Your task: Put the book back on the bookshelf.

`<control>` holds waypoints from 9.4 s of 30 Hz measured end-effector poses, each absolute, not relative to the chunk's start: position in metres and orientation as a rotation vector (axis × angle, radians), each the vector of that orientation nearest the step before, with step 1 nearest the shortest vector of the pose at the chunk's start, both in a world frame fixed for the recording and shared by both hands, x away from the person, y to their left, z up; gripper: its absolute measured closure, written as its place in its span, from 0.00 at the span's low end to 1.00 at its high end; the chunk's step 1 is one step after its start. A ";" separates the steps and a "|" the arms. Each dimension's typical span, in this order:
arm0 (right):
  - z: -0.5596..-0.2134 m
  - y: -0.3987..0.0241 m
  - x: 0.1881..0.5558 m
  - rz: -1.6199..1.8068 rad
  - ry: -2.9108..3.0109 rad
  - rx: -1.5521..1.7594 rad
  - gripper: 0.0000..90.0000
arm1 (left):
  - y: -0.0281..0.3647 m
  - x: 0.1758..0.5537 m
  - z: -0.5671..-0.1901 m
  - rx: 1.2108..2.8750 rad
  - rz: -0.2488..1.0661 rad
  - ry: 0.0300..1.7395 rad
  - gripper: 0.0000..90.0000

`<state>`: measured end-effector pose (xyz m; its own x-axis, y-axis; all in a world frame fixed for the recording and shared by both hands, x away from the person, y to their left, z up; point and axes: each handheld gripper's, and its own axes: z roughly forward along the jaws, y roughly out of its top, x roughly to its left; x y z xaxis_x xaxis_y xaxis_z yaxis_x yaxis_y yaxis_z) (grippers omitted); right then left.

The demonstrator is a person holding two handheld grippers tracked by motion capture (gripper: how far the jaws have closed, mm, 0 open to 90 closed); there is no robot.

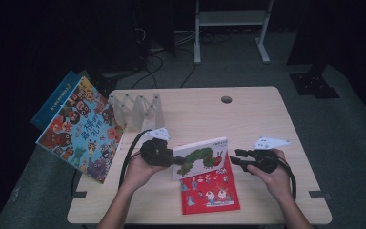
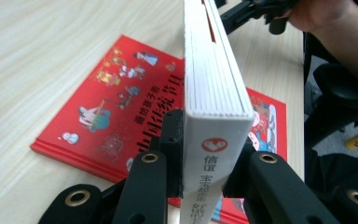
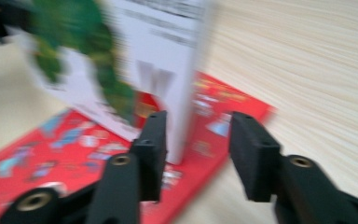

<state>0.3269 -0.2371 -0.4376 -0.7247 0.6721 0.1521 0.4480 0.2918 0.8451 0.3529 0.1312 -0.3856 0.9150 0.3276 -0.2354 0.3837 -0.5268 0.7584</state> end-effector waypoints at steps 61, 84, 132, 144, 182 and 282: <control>-0.485 -0.279 0.373 0.977 2.131 1.351 0.32 | 0.301 0.313 -0.334 1.973 0.180 0.848 0.83; -0.485 -0.279 0.373 0.978 2.131 1.351 0.32 | 0.301 0.350 -0.331 1.907 0.342 0.947 0.83; -0.486 -0.279 0.374 0.977 2.130 1.348 0.32 | 0.263 0.383 -0.381 1.978 0.430 1.026 0.82; -0.486 -0.279 0.374 0.977 2.131 1.348 0.32 | 0.252 0.385 -0.407 2.026 0.374 1.052 0.80; -0.486 -0.278 0.373 0.981 2.141 1.335 0.32 | 0.267 0.349 -0.431 2.183 0.401 0.937 0.65; -0.472 -0.202 0.376 1.183 2.421 1.319 0.49 | 0.183 0.331 -0.484 2.290 0.282 0.623 0.00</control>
<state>0.3759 -0.2018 -0.4724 -0.6053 0.7616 0.2317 0.6508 0.3059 0.6949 0.3314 0.1830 -0.4839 0.8583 0.5128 0.0175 0.3516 -0.6127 0.7078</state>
